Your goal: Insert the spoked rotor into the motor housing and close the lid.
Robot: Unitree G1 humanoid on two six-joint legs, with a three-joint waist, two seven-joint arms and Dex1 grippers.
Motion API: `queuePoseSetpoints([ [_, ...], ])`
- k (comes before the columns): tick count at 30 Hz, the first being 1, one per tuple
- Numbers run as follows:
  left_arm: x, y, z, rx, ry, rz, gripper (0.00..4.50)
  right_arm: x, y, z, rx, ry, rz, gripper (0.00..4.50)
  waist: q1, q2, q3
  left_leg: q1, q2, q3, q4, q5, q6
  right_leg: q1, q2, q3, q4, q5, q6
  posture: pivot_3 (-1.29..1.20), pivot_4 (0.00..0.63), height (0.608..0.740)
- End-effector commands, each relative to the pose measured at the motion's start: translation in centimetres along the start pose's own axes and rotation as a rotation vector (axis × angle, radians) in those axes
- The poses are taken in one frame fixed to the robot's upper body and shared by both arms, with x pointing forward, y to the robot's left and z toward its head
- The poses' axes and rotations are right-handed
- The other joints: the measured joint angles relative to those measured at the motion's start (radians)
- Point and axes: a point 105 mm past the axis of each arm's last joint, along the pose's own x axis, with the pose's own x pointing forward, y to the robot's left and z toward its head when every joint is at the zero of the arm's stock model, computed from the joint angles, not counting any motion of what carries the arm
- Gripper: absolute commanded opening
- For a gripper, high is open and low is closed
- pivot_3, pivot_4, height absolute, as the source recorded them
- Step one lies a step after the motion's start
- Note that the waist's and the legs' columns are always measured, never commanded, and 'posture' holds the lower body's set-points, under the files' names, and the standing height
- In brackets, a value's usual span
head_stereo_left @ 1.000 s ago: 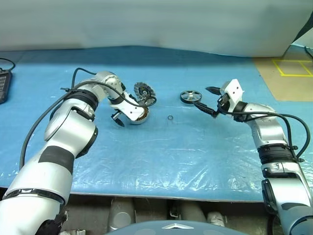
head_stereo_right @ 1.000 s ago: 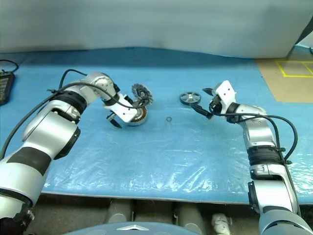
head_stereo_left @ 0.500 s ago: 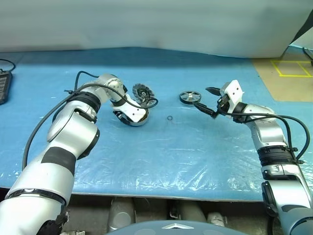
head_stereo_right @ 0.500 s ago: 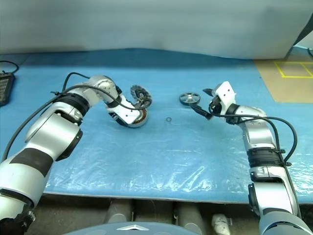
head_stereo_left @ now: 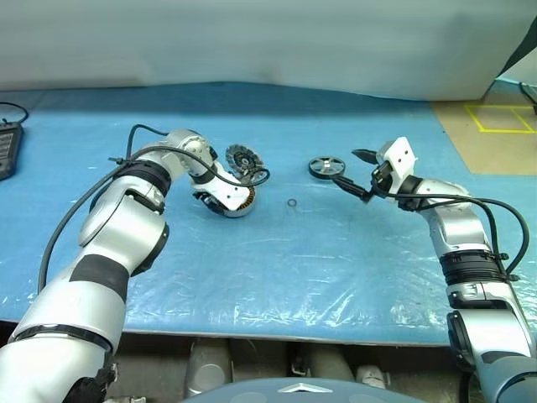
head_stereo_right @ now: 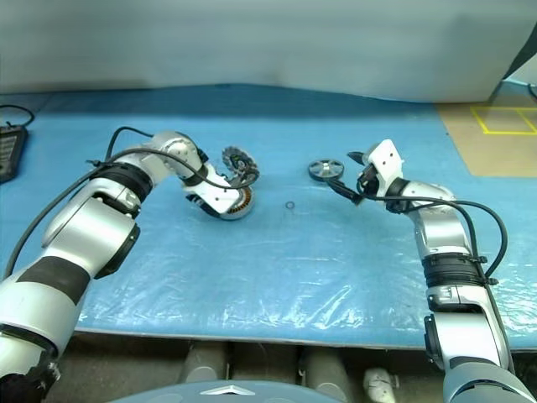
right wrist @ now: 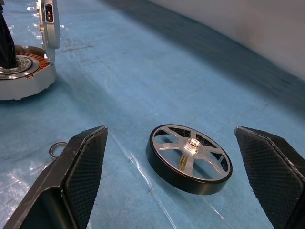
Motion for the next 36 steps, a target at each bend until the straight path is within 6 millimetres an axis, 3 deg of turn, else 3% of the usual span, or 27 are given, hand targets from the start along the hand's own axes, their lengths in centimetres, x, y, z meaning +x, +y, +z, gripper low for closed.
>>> queuePoseSetpoints([
  [1,1.0,0.2,1.6,-0.046,-0.094,-0.013,2.27,-0.3,-0.4,1.1,-0.015,-0.056,-0.027,4.50,0.004,0.000,0.000,0.000,0.000,0.000,0.000,0.000,0.000,0.000,0.000,0.000,0.000,0.000,0.000,0.00,0.150,0.740],
  [6,0.6,1.0,3.3,-0.099,-0.180,-0.047,2.27,-0.9,-0.2,0.6,-0.003,-0.056,-0.056,4.50,0.026,0.000,0.000,-0.001,0.000,0.000,0.000,0.000,0.001,0.000,-0.001,0.000,-0.001,0.000,0.000,0.00,0.150,0.740],
  [18,-0.4,1.4,6.6,-0.138,-0.246,-0.090,2.27,-2.1,-0.1,-0.7,0.024,-0.059,-0.131,4.50,0.019,0.001,0.001,-0.003,0.001,0.001,-0.002,0.001,0.001,-0.004,-0.001,-0.001,-0.001,0.000,-0.001,0.00,0.150,0.740],
  [27,-0.7,-1.8,10.5,-0.162,-0.338,-0.195,2.27,-1.7,0.2,-0.8,0.031,-0.072,-0.141,4.50,0.012,0.003,0.003,-0.007,0.001,0.002,-0.002,0.001,0.001,-0.012,0.000,0.000,0.000,-0.001,-0.001,0.00,0.150,0.740],
  [36,0.0,-2.8,10.7,-0.235,-0.325,-0.220,2.27,-1.0,0.8,-0.7,0.037,-0.086,-0.123,4.50,-0.011,0.004,0.003,-0.008,0.001,0.002,-0.002,0.000,0.001,-0.012,0.000,0.000,-0.001,-0.001,-0.001,0.00,0.150,0.740],
])
